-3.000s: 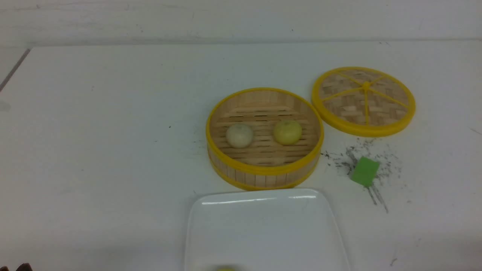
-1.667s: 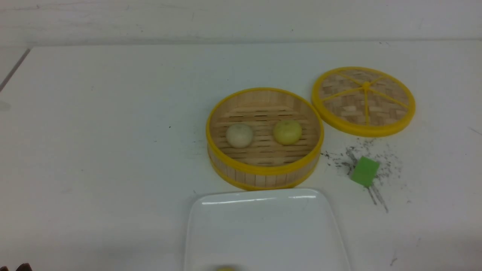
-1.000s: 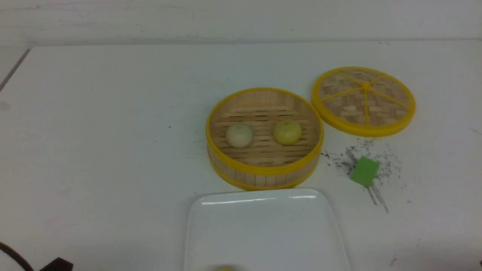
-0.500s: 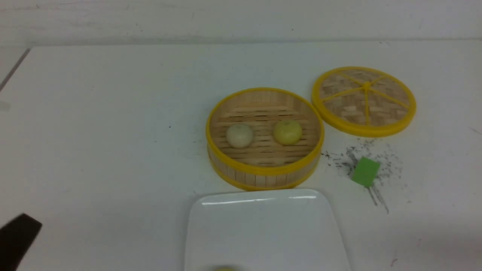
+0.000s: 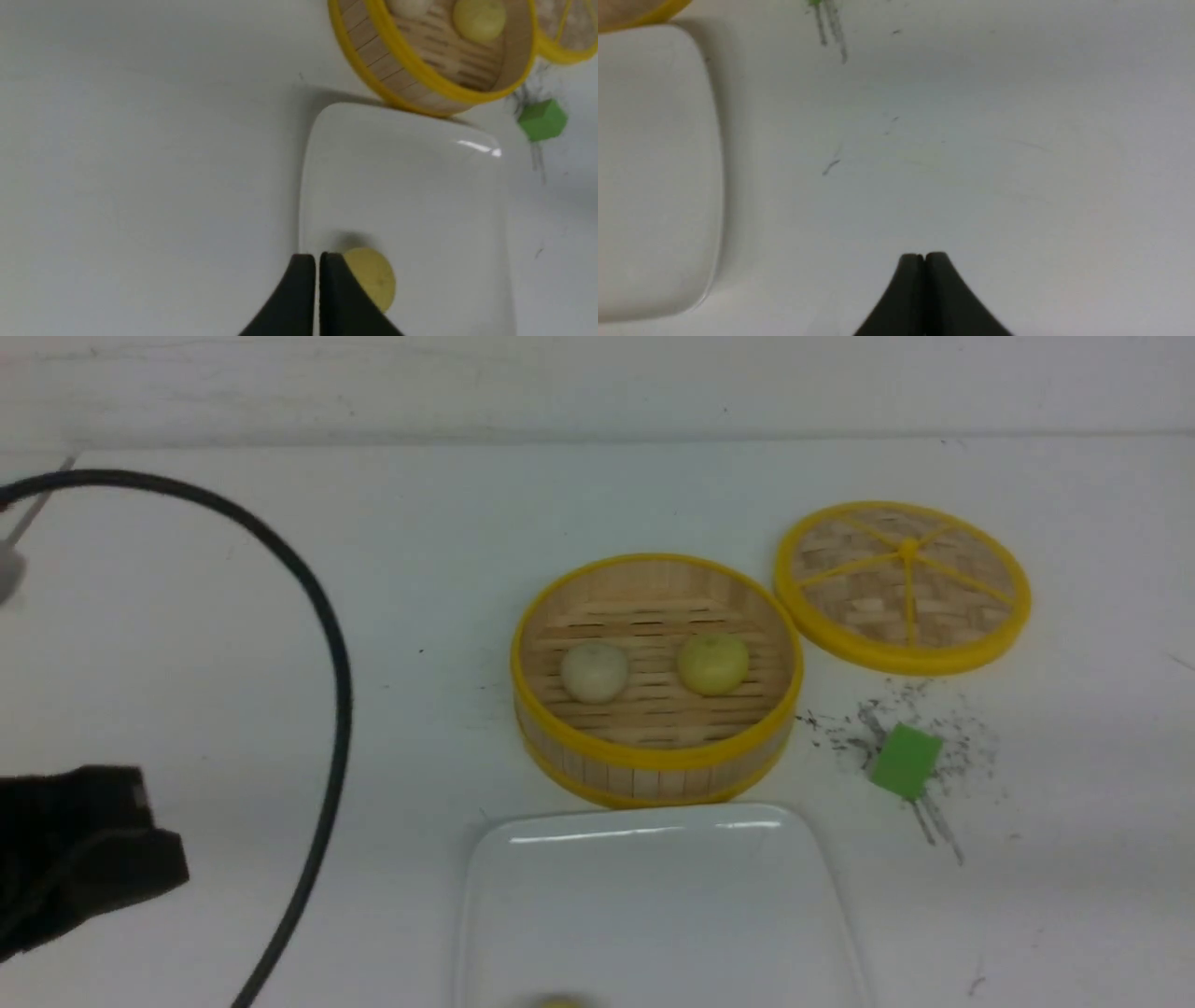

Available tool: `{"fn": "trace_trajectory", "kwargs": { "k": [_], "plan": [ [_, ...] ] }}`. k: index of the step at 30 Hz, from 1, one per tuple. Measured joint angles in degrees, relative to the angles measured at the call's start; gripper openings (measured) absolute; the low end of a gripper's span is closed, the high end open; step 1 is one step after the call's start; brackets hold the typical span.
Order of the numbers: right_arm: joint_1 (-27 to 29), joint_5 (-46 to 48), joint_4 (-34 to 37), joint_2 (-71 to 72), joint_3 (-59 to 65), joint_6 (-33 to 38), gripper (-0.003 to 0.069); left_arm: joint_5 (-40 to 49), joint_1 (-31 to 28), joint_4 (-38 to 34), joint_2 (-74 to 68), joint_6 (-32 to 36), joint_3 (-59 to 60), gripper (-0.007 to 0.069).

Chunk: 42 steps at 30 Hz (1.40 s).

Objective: Put the steamed buns into the plate on the white tablecloth.
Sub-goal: 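Reach toward a bun in the bamboo steamer with the right gripper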

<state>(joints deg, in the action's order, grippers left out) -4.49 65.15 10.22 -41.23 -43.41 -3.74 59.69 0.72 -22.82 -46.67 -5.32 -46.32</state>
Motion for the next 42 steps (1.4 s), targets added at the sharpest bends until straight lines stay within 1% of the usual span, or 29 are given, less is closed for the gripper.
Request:
{"fn": "trace_trajectory", "kwargs": {
  "k": [1,3,4,5,6,7,9,10,12,13,15,16,19,20,22,23,25,26,27,28,31,32,37,39,41,42],
  "plan": [
    [0.0,-0.2,2.0,-0.8,0.0,1.4,0.0007,0.1,0.0,0.0,-0.4,0.7,-0.1,0.0055],
    [0.0,-0.8,10.7,-6.1,-0.1,10.5,0.0019,0.1,0.0,0.1,-5.6,3.4,-0.1,0.0085],
    [-0.1,-0.8,15.8,-8.8,-0.2,17.3,0.0030,0.0,0.0,0.2,-8.0,4.4,-0.1,0.0107],
    [-0.2,-0.7,19.2,-10.7,-0.2,20.3,0.0036,-0.1,0.0,0.3,-9.5,4.6,-0.1,0.0124],
    [-1.1,-0.3,24.3,-13.6,-0.3,26.8,0.0050,-0.3,0.0,0.3,-11.6,5.3,-0.1,0.0154],
    [-1.9,-0.1,28.5,-16.0,-0.3,29.9,0.0059,-0.4,0.0,0.1,-13.3,5.7,-0.1,0.0181],
    [-4.6,-0.2,34.7,-20.3,-0.5,34.8,0.0076,-1.0,0.0,-0.8,-15.9,7.3,-0.1,0.0231],
    [-6.9,-0.4,36.9,-23.3,-1.1,36.4,0.0087,-1.3,0.0,-2.1,-17.2,8.9,-0.1,0.0262],
    [-9.1,-0.9,37.3,-25.9,-2.1,36.7,0.0095,-1.5,0.0,-3.6,-18.0,10.5,-0.1,0.0286],
    [-12.7,-1.8,36.2,-30.3,-4.6,36.0,0.0111,-1.8,0.0,-6.4,-19.0,13.3,-0.1,0.0322],
    [-14.9,-2.4,34.5,-33.1,-6.8,33.9,0.0124,-2.0,0.0,-7.7,-19.3,14.6,-0.1,0.0337],
    [-18.4,-3.9,29.7,-38.1,-11.7,30.0,0.0150,-2.5,0.0,-9.2,-19.7,15.9,-0.1,0.0353],
    [-22.3,-6.6,19.9,-45.1,-20.4,22.1,0.0222,-3.3,0.1,-10.0,-20.0,16.7,-0.2,0.0362],
    [-22.7,-6.9,18.4,-45.6,-21.0,20.9,0.0234,-3.4,0.1,-10.0,-20.0,16.7,-0.2,0.0362],
    [-24.7,-8.7,8.9,-50.8,-28.9,14.1,0.0318,-3.9,0.1,-10.5,-20.0,16.8,-0.2,0.0363],
    [-25.0,-9.2,6.9,-52.2,-31.2,12.9,0.0339,-4.0,0.1,-10.7,-20.0,16.8,-0.2,0.0364],
    [-25.6,-9.9,0.6,-56.0,-37.3,8.8,0.0413,-4.2,0.1,-11.0,-20.0,16.8,-0.2,0.0366],
    [-25.6,-10.4,-1.3,-57.7,-39.8,7.4,0.0439,-4.2,0.1,-11.1,-20.0,16.5,-0.2,0.0366],
    [-25.6,-10.5,-1.3,-58.1,-40.3,7.4,0.0439,-4.2,0.1,-11.2,-20.0,16.5,-0.2,0.0366],
    [-25.6,-11.6,-4.2,-61.4,-44.2,5.5,0.0475,-4.2,0.1,-11.1,-20.0,16.3,-0.2,0.0367],
    [-25.6,-13.8,-7.2,-65.2,-47.9,4.1,0.0498,-4.2,0.1,-11.3,-20.0,16.1,-0.2,0.0367],
    [-25.6,-15.7,-9.3,-68.4,-50.5,2.9,0.0506,-4.3,0.1,-11.3,-20.0,16.1,-0.2,0.0367],
    [-25.6,-18.5,-13.3,-75.7,-56.0,0.2,0.0504,-4.3,0.1,-11.3,-20.0,16.1,-0.2,0.0360],
    [-25.6,-19.2,-15.2,-78.8,-57.7,-1.1,0.0488,-4.3,0.1,-11.3,-20.0,16.1,-0.2,0.0357],
    [-25.6,-19.4,-16.4,-81.3,-58.4,-1.3,0.0451,-4.4,0.1,-11.3,-20.0,16.1,-0.2,0.0356],
    [-25.6,-19.4,-16.5,-81.7,-58.5,-1.4,0.0447,-4.4,0.1,-11.3,-20.0,16.1,-0.2,0.0356]
  ]
}}
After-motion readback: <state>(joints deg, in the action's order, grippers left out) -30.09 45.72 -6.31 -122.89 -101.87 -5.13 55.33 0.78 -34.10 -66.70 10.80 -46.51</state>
